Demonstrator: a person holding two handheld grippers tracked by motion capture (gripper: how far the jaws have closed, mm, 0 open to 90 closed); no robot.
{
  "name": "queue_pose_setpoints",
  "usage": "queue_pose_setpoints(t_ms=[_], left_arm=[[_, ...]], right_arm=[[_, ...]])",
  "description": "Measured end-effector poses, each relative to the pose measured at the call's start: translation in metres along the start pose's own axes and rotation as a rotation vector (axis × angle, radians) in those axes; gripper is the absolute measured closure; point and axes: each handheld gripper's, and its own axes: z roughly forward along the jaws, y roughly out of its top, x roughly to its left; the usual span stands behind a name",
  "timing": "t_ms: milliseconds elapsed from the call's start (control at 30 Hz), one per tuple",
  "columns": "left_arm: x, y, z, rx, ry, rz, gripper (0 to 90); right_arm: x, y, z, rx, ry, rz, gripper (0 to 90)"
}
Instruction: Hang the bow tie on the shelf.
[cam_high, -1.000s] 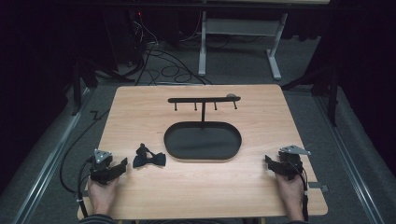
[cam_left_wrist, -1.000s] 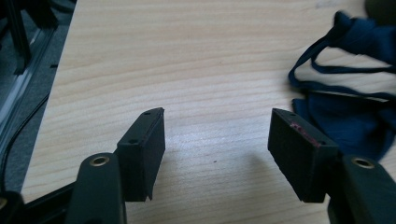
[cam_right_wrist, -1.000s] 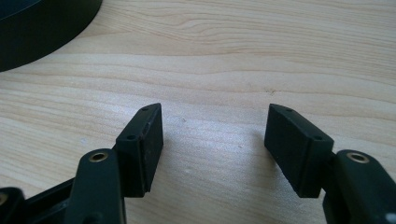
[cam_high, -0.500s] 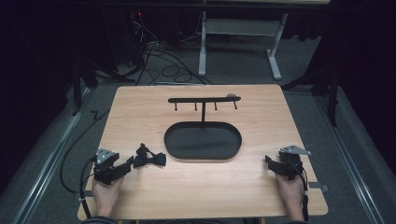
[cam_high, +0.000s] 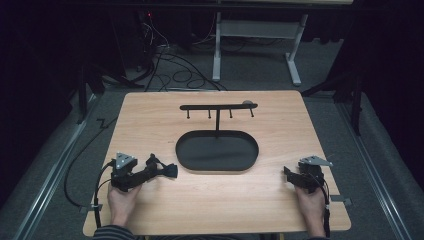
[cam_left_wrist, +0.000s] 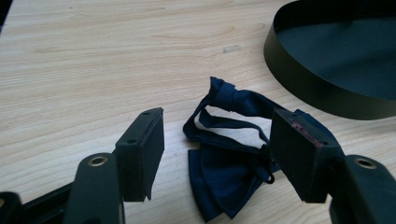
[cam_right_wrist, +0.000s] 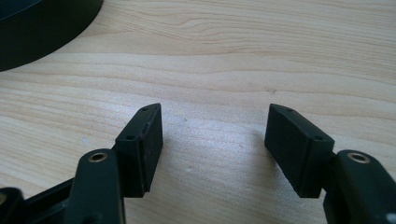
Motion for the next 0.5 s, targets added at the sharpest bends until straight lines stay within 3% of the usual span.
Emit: queue_pose_setpoints(t_ms=[233,500], left_arm=[[-0.003,0.004,0.016,0.025,0.007,-0.007,35.3],[-0.004,0.010,0.034,0.056,0.003,0.015,39.0]], right_arm=[[0.000,0.000,0.000,0.001,0.001,0.000,38.5],[0.000,0.000,0.000,0.000,0.002,0.001,38.5]])
